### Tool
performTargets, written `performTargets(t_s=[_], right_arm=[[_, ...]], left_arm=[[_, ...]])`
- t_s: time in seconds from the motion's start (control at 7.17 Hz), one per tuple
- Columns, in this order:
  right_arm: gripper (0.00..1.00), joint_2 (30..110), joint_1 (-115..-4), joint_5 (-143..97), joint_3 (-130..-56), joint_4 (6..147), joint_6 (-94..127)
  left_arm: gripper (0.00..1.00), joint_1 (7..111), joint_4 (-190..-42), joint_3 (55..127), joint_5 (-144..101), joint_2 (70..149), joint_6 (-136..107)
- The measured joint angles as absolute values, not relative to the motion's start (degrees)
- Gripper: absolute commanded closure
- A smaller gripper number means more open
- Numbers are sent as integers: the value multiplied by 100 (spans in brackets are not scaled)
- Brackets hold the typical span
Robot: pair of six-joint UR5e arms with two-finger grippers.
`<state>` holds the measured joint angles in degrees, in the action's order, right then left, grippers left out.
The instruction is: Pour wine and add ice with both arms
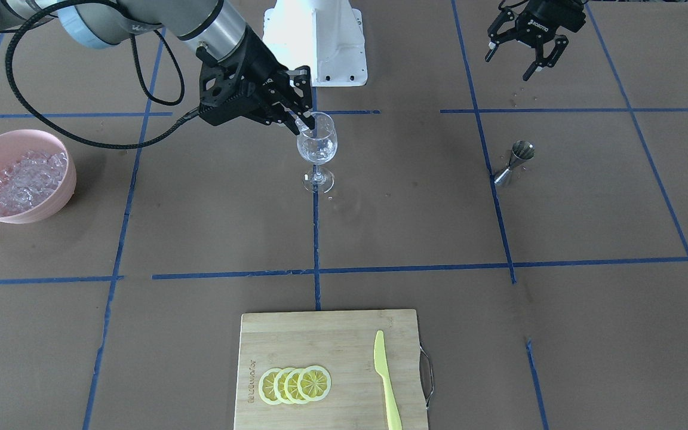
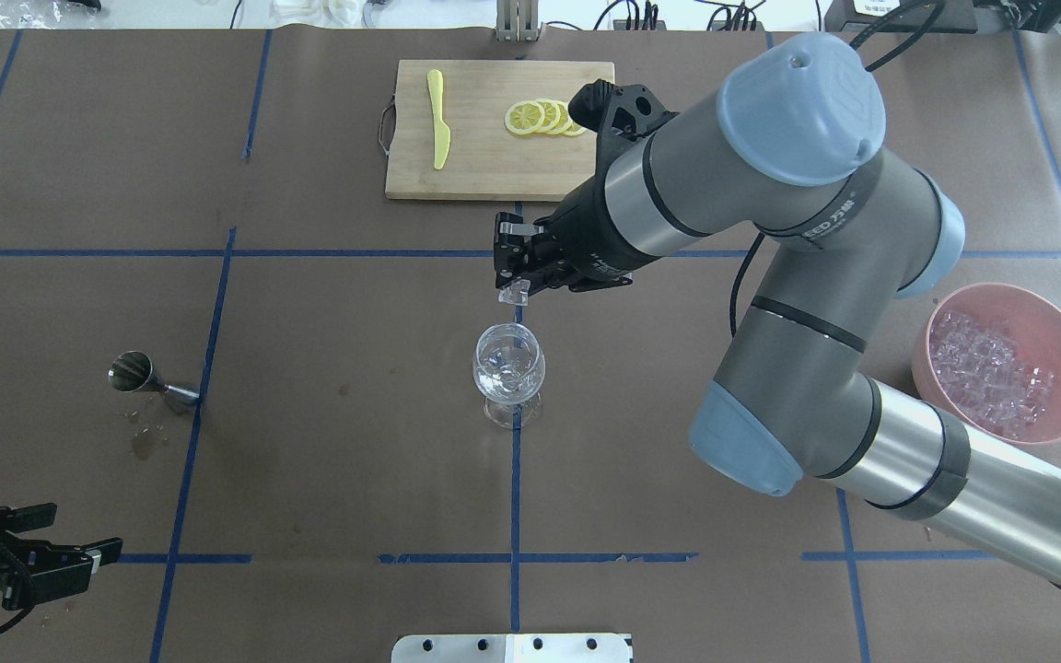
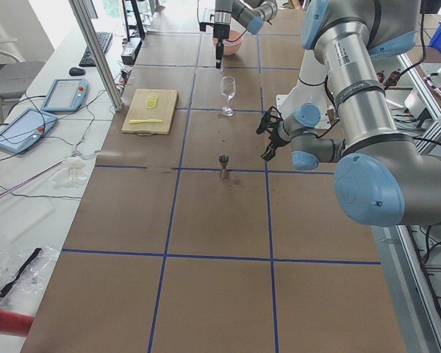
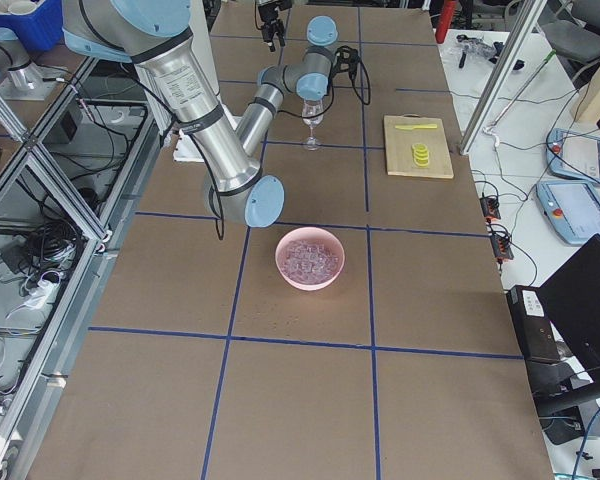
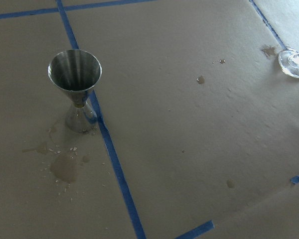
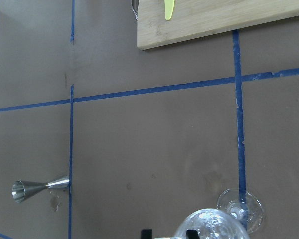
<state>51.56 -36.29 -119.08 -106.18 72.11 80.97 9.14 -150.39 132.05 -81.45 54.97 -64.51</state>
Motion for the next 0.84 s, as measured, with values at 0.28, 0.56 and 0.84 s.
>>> performTargets(t_s=[0.28,0.56,0.84], right_arm=[[100,5103,-3446,-11795,-10592,7346,8170],[100,5139,-3395,-11792,-10628,7504,8185],[51,5156,-3388,-11800,-10644,7640,8185]], left_arm=[[0,1497,-14832,13384,-8825,5567,-6432],[0,1934,-14579,13443,-9291,5754,-6387],[0,2042,-14483,13453,-9394,5826,-6374]])
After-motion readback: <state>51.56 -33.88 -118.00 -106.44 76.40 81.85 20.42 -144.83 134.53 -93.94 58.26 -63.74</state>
